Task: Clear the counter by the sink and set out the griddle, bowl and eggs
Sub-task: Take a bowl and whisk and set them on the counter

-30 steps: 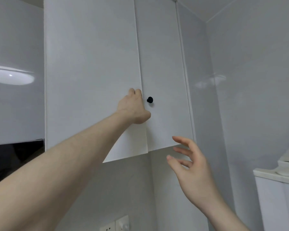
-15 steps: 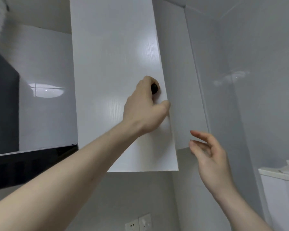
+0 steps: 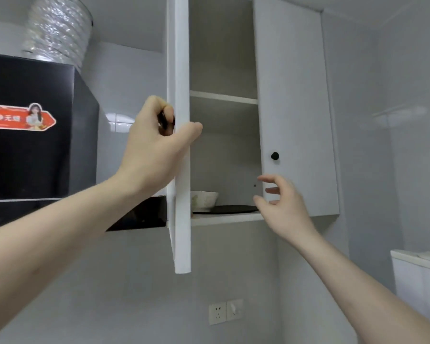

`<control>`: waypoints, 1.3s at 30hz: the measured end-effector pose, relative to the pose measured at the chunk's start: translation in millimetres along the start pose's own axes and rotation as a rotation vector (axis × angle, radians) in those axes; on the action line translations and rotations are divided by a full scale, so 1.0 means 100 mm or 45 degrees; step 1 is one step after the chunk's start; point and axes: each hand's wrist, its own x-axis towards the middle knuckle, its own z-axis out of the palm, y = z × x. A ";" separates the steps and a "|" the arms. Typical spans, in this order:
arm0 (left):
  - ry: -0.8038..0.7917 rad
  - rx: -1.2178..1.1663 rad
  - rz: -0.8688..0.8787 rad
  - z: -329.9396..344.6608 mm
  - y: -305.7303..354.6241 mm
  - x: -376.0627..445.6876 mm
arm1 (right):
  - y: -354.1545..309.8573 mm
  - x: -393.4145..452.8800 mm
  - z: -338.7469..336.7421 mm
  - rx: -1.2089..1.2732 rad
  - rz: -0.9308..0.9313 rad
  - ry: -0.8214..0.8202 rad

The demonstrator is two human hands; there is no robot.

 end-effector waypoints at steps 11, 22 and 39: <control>-0.008 0.942 0.447 -0.22 0.44 0.22 | 0.13 1.17 0.25 -0.660 -0.031 -0.045; -0.289 1.574 0.872 0.57 0.46 0.65 | 0.70 1.84 0.38 -1.072 0.092 0.016; -0.388 1.585 0.558 0.62 0.25 0.63 | 0.41 1.52 -0.30 -0.952 0.122 0.131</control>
